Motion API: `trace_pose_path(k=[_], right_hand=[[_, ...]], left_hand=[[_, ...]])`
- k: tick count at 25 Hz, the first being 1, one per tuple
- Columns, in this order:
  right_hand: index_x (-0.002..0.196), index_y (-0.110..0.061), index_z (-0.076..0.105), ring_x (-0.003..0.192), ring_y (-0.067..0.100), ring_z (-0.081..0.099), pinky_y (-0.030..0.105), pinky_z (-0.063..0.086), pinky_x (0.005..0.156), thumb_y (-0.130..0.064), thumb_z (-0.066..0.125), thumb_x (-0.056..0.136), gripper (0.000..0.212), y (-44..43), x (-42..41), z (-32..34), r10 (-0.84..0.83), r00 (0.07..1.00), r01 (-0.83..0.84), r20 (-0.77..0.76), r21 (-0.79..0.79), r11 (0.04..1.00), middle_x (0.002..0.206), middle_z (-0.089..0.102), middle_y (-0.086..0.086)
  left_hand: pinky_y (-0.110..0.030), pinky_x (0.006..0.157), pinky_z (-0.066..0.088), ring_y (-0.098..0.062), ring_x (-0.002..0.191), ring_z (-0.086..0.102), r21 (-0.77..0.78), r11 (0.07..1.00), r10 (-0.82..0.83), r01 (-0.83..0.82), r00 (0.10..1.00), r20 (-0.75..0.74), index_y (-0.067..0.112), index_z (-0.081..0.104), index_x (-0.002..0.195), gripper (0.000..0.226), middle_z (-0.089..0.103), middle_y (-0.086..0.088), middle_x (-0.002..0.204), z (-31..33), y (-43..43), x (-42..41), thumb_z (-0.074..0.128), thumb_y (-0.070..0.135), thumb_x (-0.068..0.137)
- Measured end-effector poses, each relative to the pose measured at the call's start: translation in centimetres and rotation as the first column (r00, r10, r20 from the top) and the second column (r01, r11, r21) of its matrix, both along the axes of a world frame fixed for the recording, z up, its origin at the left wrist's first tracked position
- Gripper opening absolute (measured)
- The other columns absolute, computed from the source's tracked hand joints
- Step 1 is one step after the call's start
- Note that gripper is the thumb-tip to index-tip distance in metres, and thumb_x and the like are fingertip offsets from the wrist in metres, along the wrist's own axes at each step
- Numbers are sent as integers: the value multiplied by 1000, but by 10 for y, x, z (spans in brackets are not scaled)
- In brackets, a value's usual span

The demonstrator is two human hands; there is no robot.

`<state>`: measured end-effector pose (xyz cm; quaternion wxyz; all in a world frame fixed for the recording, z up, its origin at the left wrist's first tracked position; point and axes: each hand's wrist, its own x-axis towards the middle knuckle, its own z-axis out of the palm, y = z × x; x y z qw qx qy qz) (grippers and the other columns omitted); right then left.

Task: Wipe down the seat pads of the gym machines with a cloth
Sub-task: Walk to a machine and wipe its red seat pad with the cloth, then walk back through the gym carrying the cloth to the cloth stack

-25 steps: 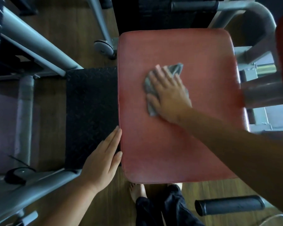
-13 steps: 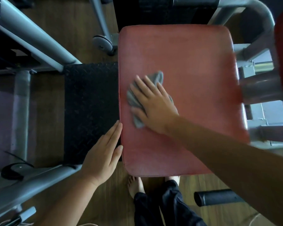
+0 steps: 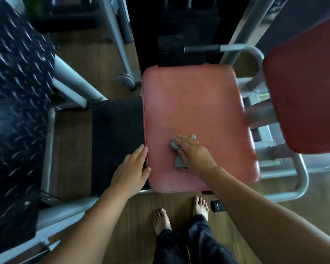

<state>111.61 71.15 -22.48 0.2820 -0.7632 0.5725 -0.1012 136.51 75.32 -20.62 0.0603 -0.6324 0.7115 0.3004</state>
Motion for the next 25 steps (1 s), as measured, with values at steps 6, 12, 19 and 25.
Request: trace_pose_path(k=[6,12,19,25], right_hand=[[146,-20,51,126,31,54,34,44,102,-12,56,93,53,18,-3,111,-126,991,129,-37,99,987,141,58,6],[124,-18,64,103,32,63,35,49,84,-13,58,89,35,52,-42,200,-302,953,302,-14,3,953,110,67,8],[128,-21,64,114,30,62,36,49,95,-15,59,89,40,112,-127,273,-505,862,506,51,-162,847,124,68,5],[130,-16,65,120,29,61,30,44,102,-13,60,90,40,195,-221,308,-685,727,677,43,-214,704,130,67,7]], left_hand=[[-40,114,39,-15,152,19,-64,996,-63,64,998,22,27,10,164,71,5,17,170,100,-6,-32,44,45,105],[-44,114,39,-20,151,25,-191,949,-249,252,968,39,27,22,162,65,21,11,168,182,-15,-73,48,42,104],[-48,118,33,-23,149,28,-248,822,-511,513,856,79,26,34,158,59,30,6,164,235,-11,-167,50,40,102],[-41,113,39,-21,145,32,-275,624,-714,731,677,180,28,37,155,59,32,8,161,258,30,-298,52,41,99]])
